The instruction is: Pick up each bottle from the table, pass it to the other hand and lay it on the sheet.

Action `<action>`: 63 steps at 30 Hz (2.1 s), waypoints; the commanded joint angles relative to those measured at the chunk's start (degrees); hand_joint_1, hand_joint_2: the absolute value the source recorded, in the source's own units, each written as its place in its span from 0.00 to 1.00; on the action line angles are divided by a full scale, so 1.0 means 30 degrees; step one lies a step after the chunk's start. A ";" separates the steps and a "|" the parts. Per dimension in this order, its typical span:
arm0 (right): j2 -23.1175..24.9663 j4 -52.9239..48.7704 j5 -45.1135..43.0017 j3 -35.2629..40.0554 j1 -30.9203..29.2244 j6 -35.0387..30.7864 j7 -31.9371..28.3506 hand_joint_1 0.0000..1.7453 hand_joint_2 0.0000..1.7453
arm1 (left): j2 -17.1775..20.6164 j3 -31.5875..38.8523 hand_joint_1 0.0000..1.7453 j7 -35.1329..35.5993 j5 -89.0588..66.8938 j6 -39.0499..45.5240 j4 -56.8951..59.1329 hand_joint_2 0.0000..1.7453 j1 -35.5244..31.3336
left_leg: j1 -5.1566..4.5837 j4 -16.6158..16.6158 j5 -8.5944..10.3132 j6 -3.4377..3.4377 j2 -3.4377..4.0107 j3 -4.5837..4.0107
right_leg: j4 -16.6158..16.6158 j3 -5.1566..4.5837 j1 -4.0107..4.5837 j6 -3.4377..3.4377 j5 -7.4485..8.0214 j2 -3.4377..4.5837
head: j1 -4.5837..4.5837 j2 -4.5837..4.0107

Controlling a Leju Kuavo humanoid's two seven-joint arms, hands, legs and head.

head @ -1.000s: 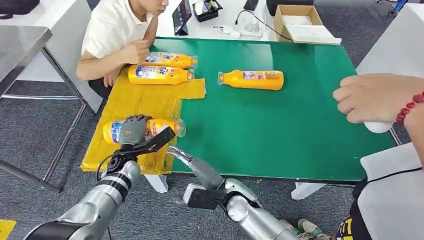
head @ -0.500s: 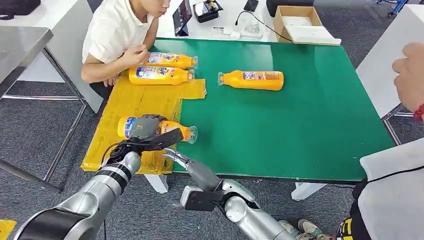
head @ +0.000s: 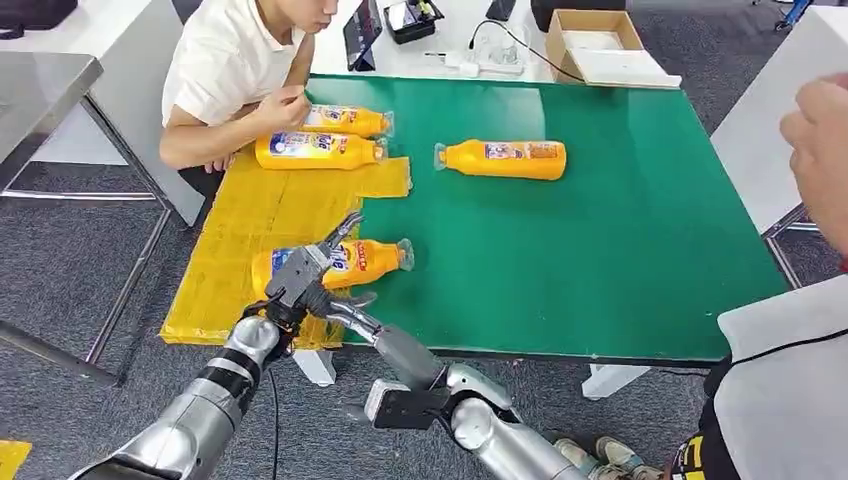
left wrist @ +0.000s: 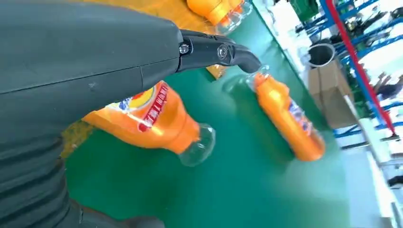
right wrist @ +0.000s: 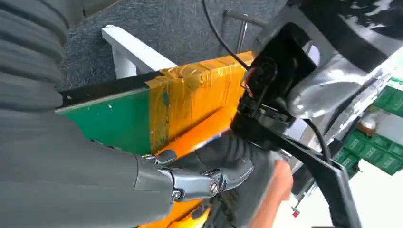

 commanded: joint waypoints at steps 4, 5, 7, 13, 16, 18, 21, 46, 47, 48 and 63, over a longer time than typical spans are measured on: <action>-0.0540 0.0667 -0.0022 -0.0325 0.0134 -0.0230 0.0049 0.00 1.00 | 0.0109 -0.0239 0.00 -0.0207 0.3650 0.1790 -0.2436 1.00 0.1071 | 0.0012 -0.0007 -0.0056 -0.0026 0.0017 0.0135 | 0.0001 0.0130 0.0016 -0.0045 -0.0055 0.0007 | -0.0007 0.0000; -0.0675 0.0405 -0.0074 -0.0450 0.0337 -0.0506 -0.0037 0.00 1.00 | -0.0083 0.0549 0.00 -0.0541 0.5679 0.1238 -0.3978 1.00 0.1862 | 0.0007 -0.0011 -0.0042 -0.0018 0.0022 0.0099 | -0.0005 0.0094 0.0009 -0.0032 -0.0040 0.0010 | -0.0015 0.0000; -0.0935 -0.0212 -0.0379 -0.0843 0.0793 -0.0688 -0.0009 0.00 1.00 | -0.0161 0.1183 0.00 -0.0237 0.8137 0.1017 -0.6615 1.00 0.3180 | 0.0007 -0.0022 -0.0039 -0.0014 0.0028 0.0090 | -0.0019 0.0085 0.0009 -0.0026 -0.0033 0.0015 | -0.0007 0.0000; -0.1172 -0.0750 -0.0522 -0.1141 0.1125 -0.0684 0.0014 0.00 1.00 | 0.0060 0.1052 0.00 0.0106 0.9029 0.1111 -0.8013 1.00 0.3841 | 0.0013 0.0009 -0.0068 -0.0032 0.0023 0.0098 | 0.0009 0.0091 0.0015 -0.0037 -0.0056 0.0008 | -0.0014 0.0000; -0.1596 -0.2358 -0.2599 -0.2819 0.2356 0.0033 -0.0450 0.00 1.00 | -0.0304 0.1972 0.00 -0.0421 1.2070 0.1182 -1.0793 1.00 0.5453 | 0.0011 0.0001 -0.0036 -0.0025 0.0017 0.0037 | -0.0004 0.0033 0.0013 -0.0028 -0.0024 0.0017 | 0.0000 0.0000; -0.2151 -0.4158 -0.3639 -0.4008 0.3463 0.0654 -0.0562 0.00 1.00 | -0.0083 0.1978 0.00 0.0079 1.3032 0.1471 -1.2546 1.00 0.6645 | 0.0002 -0.0005 -0.0039 -0.0022 0.0032 0.0038 | -0.0006 0.0031 0.0004 -0.0024 -0.0028 0.0015 | -0.0007 0.0000; -0.2724 -0.6858 -0.4339 -0.5654 0.5118 0.1347 -0.0552 0.00 1.00 | 0.0078 0.1697 0.00 0.0160 1.2918 0.2319 -1.4035 1.00 0.8111 | -0.0003 -0.0015 -0.0055 -0.0020 -0.0006 0.0065 | -0.0013 0.0063 -0.0001 -0.0023 -0.0057 -0.0023 | -0.0007 0.0000; -0.7482 -0.3692 0.9964 -0.9294 0.2865 -0.8619 0.5502 0.00 1.00 | 0.0623 -0.1196 0.00 0.0003 0.5507 0.8553 -1.6286 1.00 1.1391 | -0.0013 -0.0029 -0.0084 -0.0012 0.0098 0.0099 | -0.0053 0.0072 -0.0004 -0.0027 -0.0011 0.0086 | -0.0015 0.0000; -0.7301 -0.2525 1.0343 -0.9139 0.2006 -0.8757 0.5933 0.00 1.00 | 0.0641 -0.1291 0.00 0.0032 0.5528 0.8501 -1.6181 1.00 1.1296 | -0.0012 -0.0020 -0.0075 -0.0006 0.0092 0.0070 | -0.0046 0.0052 -0.0002 -0.0017 -0.0002 0.0080 | -0.0015 0.0000; -0.7195 -0.2123 1.0376 -0.9103 0.1646 -0.8761 0.5926 0.00 1.00 | 0.0629 -0.1307 0.00 0.0032 0.5528 0.8513 -1.6143 1.00 1.1277 | -0.0006 -0.0024 -0.0089 -0.0013 0.0105 0.0115 | -0.0049 0.0091 0.0006 -0.0029 -0.0012 0.0090 | -0.0029 0.0000; -0.4043 0.6587 1.0430 -0.6957 -0.4419 -0.6614 0.7970 0.00 1.00 | 0.0370 -0.2769 0.00 0.0461 0.5461 0.7834 -1.3913 1.00 0.9277 | -0.0015 -0.0017 -0.0066 -0.0015 0.0108 0.0114 | -0.0018 0.0084 -0.0004 -0.0032 -0.0011 0.0088 | -0.0007 0.0000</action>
